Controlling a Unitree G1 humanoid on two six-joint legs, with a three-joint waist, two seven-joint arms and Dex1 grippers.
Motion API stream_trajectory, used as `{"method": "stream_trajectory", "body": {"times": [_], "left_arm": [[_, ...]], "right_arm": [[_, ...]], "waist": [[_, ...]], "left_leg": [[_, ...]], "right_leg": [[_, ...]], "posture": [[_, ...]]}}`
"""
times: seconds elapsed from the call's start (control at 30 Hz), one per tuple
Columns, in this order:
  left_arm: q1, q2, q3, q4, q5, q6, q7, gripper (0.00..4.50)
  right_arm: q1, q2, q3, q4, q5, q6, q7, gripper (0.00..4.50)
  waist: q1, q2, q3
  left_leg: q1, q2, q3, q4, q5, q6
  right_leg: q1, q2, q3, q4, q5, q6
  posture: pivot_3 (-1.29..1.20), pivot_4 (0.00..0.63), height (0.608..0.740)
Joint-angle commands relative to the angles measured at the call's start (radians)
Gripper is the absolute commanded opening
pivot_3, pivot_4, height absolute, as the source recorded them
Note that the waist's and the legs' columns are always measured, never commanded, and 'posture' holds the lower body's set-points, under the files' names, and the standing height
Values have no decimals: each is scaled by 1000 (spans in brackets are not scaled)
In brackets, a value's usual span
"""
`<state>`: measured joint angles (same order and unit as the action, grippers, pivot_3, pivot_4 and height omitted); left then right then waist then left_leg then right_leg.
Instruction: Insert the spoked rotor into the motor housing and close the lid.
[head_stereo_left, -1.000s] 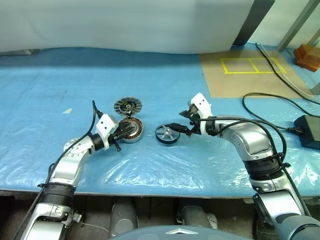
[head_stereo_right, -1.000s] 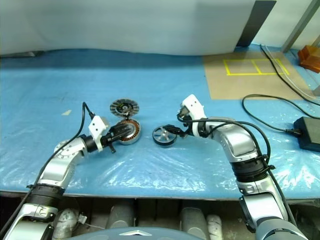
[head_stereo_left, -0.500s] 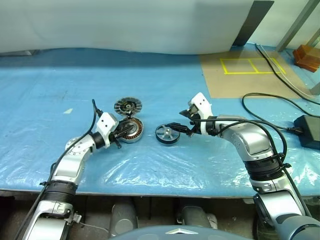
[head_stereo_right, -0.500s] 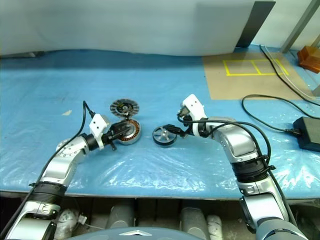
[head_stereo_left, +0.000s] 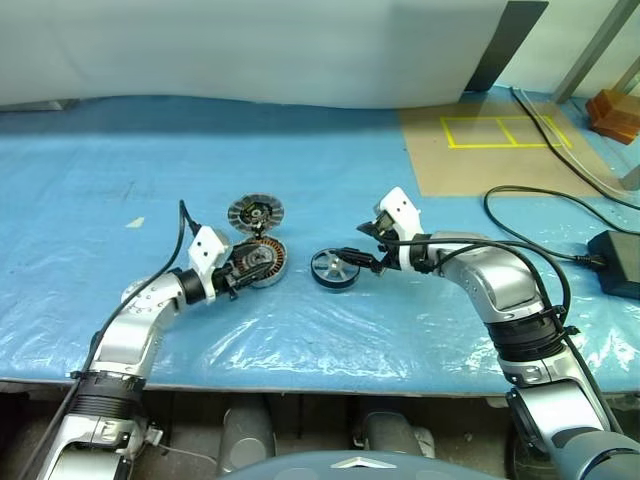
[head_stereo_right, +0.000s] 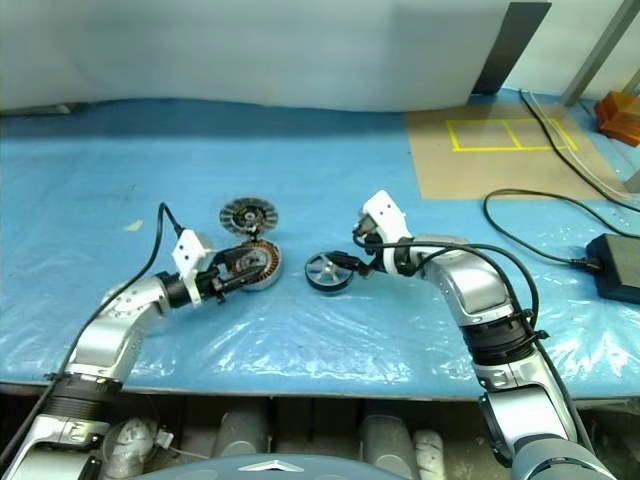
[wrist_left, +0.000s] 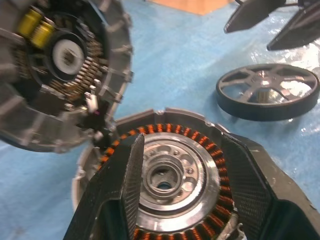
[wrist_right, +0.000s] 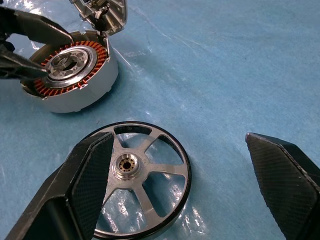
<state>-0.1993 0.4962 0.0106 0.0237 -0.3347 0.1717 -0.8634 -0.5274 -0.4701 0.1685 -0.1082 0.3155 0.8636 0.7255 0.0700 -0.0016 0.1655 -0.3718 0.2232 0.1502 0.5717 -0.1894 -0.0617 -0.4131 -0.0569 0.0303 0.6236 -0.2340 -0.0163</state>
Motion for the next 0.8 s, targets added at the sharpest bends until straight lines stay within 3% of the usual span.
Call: {"method": "stream_trajectory", "body": {"times": [0.03,0.43,0.7,0.8], "left_arm": [[-2,26,86,-100,-87,55,7,2530],[120,161,131,-249,-137,159,-62,2530],[49,133,101,-171,-74,138,1,2530],[48,128,82,-165,-69,130,-20,1569]], "right_arm": [[-26,8,-23,-24,36,-13,26,4404],[-46,14,0,-5,28,-13,26,4404],[-48,11,7,-2,21,-12,26,4404],[-50,5,3,-5,21,-9,27,4404]], "waist": [[-1,0,0],[0,0,0],[-1,0,0],[-1,0,0]], "left_leg": [[0,0,0,0,0,0],[-2,0,0,-1,0,0],[-1,0,0,0,0,0],[-1,0,0,0,0,0]], "right_leg": [[0,0,0,0,0,0],[-2,1,0,-1,0,0],[-2,0,0,-1,0,-1],[-2,0,0,-1,0,0]], "posture": [[0,150,740],[0,150,740],[0,150,740],[0,150,740]]}}
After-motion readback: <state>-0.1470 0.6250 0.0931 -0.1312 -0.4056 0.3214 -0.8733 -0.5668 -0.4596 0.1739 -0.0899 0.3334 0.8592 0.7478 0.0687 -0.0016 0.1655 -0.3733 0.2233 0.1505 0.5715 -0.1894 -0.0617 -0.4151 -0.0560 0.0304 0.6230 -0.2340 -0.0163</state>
